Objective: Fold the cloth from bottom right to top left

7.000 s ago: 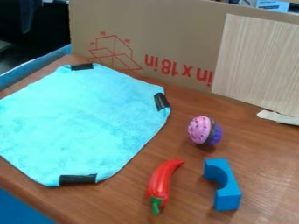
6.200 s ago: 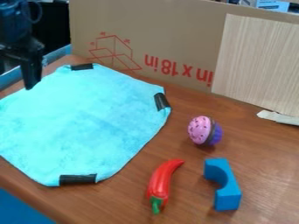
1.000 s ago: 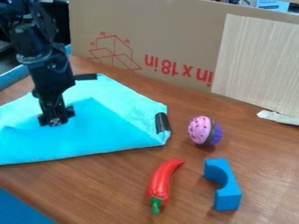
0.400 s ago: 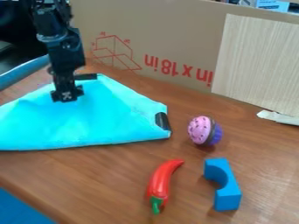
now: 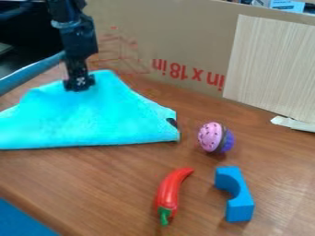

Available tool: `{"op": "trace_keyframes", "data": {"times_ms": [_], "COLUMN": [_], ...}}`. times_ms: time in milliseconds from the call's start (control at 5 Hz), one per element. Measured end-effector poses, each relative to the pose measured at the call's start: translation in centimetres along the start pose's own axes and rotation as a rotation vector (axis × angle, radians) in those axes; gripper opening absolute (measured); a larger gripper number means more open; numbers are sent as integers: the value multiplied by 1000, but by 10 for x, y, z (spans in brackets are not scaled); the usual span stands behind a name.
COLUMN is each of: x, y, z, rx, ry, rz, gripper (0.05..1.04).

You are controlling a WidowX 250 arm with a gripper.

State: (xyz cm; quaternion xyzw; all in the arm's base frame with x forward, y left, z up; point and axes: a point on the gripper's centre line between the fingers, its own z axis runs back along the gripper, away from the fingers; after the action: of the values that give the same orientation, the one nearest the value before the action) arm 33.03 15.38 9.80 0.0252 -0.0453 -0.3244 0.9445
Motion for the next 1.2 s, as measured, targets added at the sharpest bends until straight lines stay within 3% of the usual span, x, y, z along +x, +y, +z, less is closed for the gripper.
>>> {"op": "trace_keyframes", "data": {"times_ms": [600,1000,1200], "x": [22,23,23], "y": [52,72,81], "z": [-9,-14,-15], "rx": [-22,-36,-22], "ry": [25,46,36], "rz": [64,87,78], "gripper": [83,115,282]}}
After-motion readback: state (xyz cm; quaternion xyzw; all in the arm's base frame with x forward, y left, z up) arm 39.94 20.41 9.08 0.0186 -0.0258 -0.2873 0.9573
